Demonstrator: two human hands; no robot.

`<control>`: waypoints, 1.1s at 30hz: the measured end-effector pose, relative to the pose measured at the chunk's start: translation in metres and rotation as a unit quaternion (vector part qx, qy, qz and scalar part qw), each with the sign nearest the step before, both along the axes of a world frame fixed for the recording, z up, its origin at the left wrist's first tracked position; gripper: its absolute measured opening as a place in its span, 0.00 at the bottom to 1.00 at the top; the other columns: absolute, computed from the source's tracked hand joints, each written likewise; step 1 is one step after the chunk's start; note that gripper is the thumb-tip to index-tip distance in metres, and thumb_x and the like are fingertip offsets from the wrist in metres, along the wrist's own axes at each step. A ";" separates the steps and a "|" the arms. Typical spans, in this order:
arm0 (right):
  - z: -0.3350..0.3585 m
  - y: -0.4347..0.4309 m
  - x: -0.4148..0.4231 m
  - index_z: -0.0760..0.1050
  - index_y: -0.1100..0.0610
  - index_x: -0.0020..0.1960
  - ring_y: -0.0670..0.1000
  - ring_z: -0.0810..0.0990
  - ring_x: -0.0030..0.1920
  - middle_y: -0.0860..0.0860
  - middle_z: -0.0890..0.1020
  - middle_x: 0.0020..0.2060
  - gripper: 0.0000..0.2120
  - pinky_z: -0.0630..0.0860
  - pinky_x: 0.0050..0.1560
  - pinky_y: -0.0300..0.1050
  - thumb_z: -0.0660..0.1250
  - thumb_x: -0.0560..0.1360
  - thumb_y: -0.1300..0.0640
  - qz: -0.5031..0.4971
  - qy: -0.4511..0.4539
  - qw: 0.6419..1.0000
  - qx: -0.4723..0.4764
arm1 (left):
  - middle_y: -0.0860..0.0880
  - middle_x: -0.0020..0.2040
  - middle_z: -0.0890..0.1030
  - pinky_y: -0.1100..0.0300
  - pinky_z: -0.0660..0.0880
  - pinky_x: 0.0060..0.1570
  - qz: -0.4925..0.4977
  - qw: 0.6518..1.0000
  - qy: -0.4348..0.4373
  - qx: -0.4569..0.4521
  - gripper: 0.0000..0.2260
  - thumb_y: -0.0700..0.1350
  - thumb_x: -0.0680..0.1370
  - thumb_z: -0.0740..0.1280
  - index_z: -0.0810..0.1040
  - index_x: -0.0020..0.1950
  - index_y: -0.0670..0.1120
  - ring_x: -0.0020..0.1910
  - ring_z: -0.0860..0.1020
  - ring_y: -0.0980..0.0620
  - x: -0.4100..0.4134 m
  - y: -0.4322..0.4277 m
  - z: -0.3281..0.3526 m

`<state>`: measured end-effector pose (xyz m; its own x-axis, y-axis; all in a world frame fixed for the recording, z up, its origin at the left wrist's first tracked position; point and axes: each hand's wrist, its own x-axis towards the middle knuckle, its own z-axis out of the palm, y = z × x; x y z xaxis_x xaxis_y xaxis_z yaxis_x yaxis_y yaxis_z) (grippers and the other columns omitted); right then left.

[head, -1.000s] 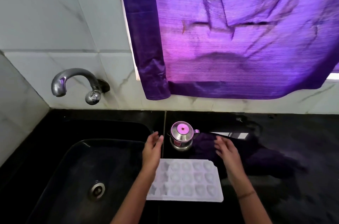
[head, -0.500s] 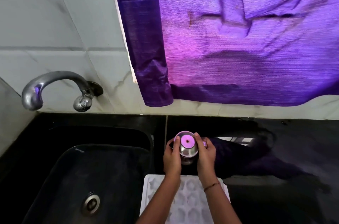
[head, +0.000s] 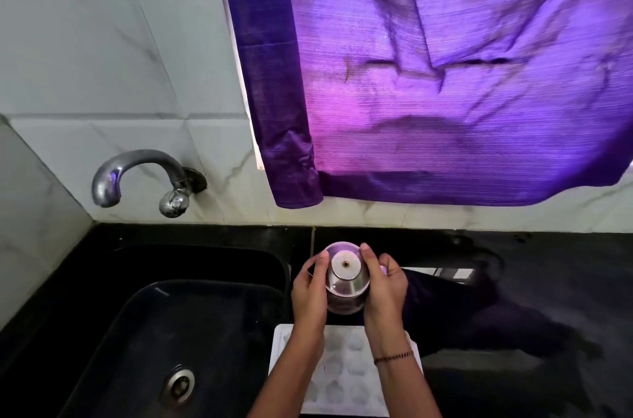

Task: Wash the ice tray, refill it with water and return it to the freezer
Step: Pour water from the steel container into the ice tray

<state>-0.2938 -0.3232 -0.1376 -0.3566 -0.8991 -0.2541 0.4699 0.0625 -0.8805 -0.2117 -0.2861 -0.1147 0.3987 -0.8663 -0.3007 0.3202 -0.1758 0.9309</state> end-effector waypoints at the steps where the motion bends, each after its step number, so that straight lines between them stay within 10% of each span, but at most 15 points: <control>1: 0.002 0.005 0.000 0.60 0.52 0.28 0.47 0.67 0.29 0.52 0.68 0.27 0.24 0.69 0.30 0.40 0.73 0.71 0.61 0.001 0.000 1.000 -0.004 | 0.49 0.48 0.83 0.65 0.74 0.40 -0.011 1.000 -0.005 -0.007 0.10 0.50 0.77 0.65 0.80 0.54 0.47 0.47 0.80 0.54 0.003 0.006 0.002; 10: 0.013 0.052 0.004 0.59 0.53 0.27 0.46 0.62 0.28 0.51 0.64 0.26 0.25 0.64 0.31 0.39 0.74 0.70 0.60 0.009 0.066 0.998 -0.003 | 0.52 0.48 0.85 0.58 0.75 0.58 -0.063 0.990 -0.124 -0.026 0.09 0.48 0.79 0.63 0.83 0.51 0.49 0.54 0.80 0.56 0.045 0.059 -0.019; 19: 0.008 0.070 0.013 0.59 0.57 0.29 0.47 0.59 0.28 0.51 0.61 0.25 0.23 0.60 0.26 0.34 0.74 0.70 0.59 -0.014 0.198 0.980 0.006 | 0.51 0.70 0.71 0.56 0.68 0.65 -0.090 0.897 -0.420 0.103 0.21 0.54 0.79 0.59 0.67 0.72 0.52 0.69 0.69 0.52 0.086 0.100 -0.075; 33: 0.010 0.073 0.023 0.60 0.57 0.27 0.45 0.63 0.26 0.50 0.64 0.24 0.24 0.63 0.27 0.30 0.75 0.69 0.60 -0.037 0.352 0.931 -0.088 | 0.57 0.77 0.53 0.57 0.58 0.73 -0.147 0.859 -0.477 0.110 0.21 0.53 0.82 0.48 0.55 0.76 0.54 0.76 0.50 0.59 0.085 0.110 -0.102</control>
<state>-0.2706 -0.2502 -0.1279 -0.4414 -0.8713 0.2147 -0.2297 -0.1216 -0.9656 -0.1272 -0.1761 -0.2170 0.3278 -0.9360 -0.1281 -0.6590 -0.3237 0.6789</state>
